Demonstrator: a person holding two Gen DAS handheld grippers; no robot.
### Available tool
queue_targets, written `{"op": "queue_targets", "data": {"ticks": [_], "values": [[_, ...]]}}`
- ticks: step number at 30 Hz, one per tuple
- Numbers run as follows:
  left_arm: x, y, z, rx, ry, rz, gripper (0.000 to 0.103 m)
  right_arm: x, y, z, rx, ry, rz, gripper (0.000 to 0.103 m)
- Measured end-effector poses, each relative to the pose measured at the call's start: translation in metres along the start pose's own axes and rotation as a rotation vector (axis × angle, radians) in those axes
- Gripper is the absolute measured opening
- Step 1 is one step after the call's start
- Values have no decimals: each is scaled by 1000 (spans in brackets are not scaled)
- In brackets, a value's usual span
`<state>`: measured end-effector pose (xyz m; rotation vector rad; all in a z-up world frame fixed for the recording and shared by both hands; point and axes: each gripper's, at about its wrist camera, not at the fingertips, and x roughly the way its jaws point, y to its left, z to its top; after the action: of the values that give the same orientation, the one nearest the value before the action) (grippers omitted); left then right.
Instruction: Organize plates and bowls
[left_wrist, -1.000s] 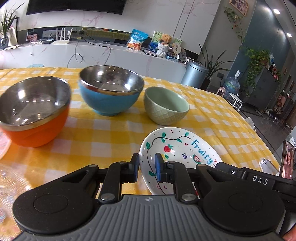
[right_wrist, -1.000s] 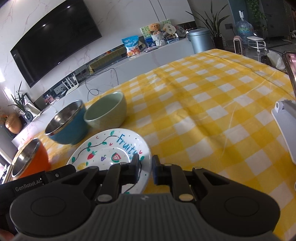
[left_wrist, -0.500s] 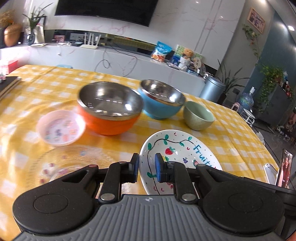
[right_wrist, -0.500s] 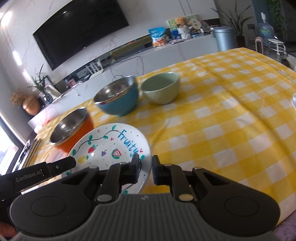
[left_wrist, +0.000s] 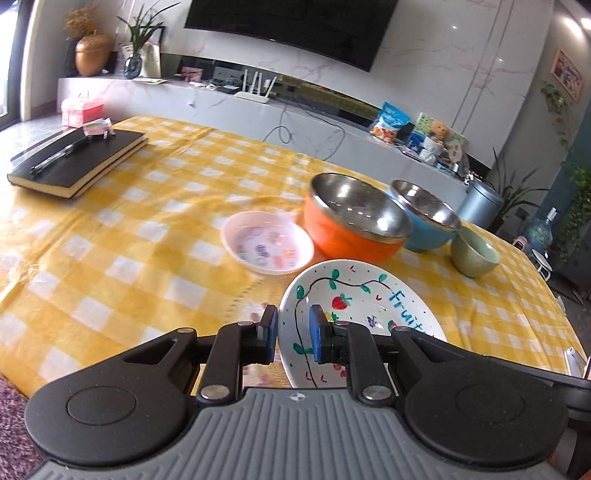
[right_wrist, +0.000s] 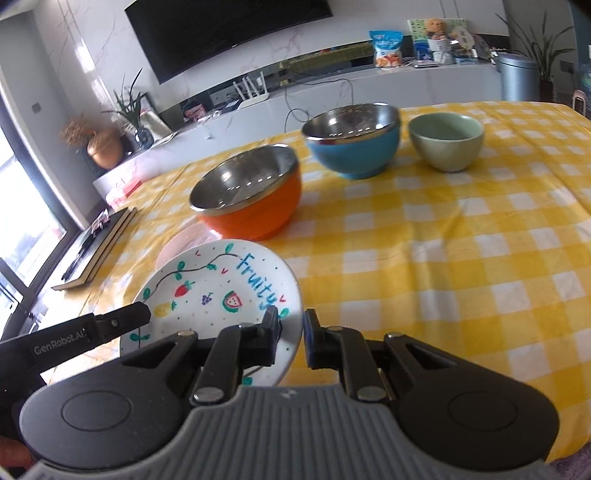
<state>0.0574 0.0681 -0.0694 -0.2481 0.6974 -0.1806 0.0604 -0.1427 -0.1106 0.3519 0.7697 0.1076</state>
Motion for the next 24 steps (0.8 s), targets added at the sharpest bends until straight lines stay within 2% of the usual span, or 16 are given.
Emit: {"op": "queue_targets", "data": {"ticks": [4, 12, 18, 24], "values": [[3, 12, -1, -17, 24, 33, 20, 11, 15, -1, -32, 19, 4, 13], [13, 25, -3, -41, 58, 50, 20, 33, 23, -1, -58, 55, -16, 13], [15, 23, -3, -24, 58, 60, 20, 39, 30, 2, -95, 57, -47, 13], [16, 14, -3, 27, 65, 105, 20, 42, 41, -1, -170, 54, -97, 13]]}}
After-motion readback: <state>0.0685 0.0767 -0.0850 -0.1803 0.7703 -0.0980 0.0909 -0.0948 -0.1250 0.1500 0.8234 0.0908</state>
